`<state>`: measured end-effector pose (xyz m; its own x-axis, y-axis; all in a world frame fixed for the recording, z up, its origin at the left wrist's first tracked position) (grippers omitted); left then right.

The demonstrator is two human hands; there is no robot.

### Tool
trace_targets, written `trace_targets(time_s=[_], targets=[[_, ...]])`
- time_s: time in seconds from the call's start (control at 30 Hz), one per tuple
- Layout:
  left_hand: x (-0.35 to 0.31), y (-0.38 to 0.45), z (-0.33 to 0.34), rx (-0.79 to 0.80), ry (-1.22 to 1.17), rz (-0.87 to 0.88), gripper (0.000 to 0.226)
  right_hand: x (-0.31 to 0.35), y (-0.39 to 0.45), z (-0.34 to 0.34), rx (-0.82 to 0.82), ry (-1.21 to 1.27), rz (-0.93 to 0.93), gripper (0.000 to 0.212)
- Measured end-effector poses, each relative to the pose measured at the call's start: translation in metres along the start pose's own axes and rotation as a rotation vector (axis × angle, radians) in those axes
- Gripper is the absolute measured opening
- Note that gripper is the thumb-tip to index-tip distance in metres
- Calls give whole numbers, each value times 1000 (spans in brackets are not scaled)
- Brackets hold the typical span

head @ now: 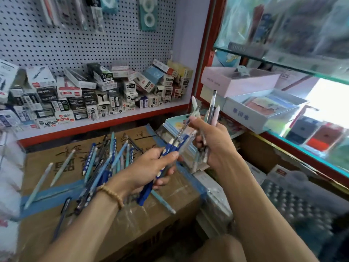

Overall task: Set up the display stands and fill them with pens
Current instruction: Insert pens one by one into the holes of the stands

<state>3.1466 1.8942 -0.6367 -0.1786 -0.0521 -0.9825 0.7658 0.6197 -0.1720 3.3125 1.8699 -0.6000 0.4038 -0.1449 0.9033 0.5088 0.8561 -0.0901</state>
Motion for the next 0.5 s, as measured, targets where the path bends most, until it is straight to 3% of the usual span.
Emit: trace_targets(time_s=[0.13, 0.27, 0.3, 0.4, 0.5], targets=[[-11, 10, 19, 172, 45, 19, 39, 21, -13, -29, -29, -26, -68, 12], [-17, 20, 45, 259, 81, 59, 44, 47, -29, -63, -174, 69, -174, 8], [-19, 22, 52, 267, 97, 73, 44, 54, -33, -71, -223, 112, -198, 2], [-25, 27, 74, 247, 135, 122, 45, 79, -46, -101, -360, 156, -297, 14], [-36, 35, 99, 129, 160, 173, 54, 99, -66, -127, -420, -30, -388, 11]])
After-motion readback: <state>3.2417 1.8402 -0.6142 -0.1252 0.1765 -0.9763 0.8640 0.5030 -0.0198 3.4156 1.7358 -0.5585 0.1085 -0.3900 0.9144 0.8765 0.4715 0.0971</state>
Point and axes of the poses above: each hand's wrist, its own y-axis towards the middle knuckle, its own z-axis out of the palm, x = y × z, the point moved 1 cm from there along y, towards the middle knuckle, and after that the axes turned 12 degrees about y, right-handed, at the moved point
